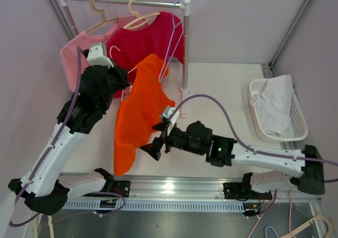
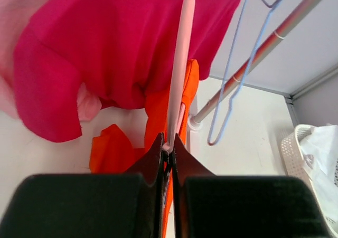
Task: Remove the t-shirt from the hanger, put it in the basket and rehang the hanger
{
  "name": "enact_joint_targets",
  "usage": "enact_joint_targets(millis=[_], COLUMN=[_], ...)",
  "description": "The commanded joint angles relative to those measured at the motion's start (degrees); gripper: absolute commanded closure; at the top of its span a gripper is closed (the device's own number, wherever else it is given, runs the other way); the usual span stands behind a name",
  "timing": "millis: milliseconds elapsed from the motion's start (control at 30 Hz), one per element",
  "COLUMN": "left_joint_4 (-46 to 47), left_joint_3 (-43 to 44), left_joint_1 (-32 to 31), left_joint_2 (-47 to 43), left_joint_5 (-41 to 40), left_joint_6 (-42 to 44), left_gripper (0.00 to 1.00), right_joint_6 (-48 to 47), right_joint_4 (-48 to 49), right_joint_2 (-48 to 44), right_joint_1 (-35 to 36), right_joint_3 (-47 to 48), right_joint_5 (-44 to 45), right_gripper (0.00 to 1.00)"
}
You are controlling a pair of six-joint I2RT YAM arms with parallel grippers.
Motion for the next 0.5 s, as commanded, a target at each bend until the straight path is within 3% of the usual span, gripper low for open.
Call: enact_joint_targets(millis=[0, 133, 367, 400, 433, 467], left_joint_4=[-1.0, -4.6, -2.2, -1.9, -1.4, -1.3], left_joint_3=[0.5, -0.2, -3.9, -4.0, -4.0, -3.9], left_joint_1=[-1.2, -1.5, -1.5, -1.5, -1.5, -1.5], left_joint_2=[-0.9, -1.6, -2.2, -2.3, -2.3, -2.2], left_joint_5=[-7.7, -11.2, -11.8, -11.3, -10.4, -10.1], left_joint_6=[-2.4, -4.9, -4.5, -4.2, -3.7, -2.7], left_gripper=[0.99, 0.99, 1.00, 1.00, 1.00, 1.00], right_joint_6=[-2.1, -4.3, -7.1, -7.1, -7.1, -7.1], right_joint_4=[17.3, 23.9, 28.0, 28.9, 29.5, 29.8], right_joint_2=[5.1, 13.1, 26.6, 27.7, 27.8, 27.7], right_joint_1=[3.8, 8.8, 11.8, 11.9, 12.1, 13.1], right_joint_3=[0.0, 2.6, 9.6, 9.7, 9.5, 9.3], right_joint_5=[10.6, 15.1, 19.0, 18.9, 19.0, 19.8], right_gripper=[0.01, 0.00, 0.01, 0.06, 0.38, 0.64])
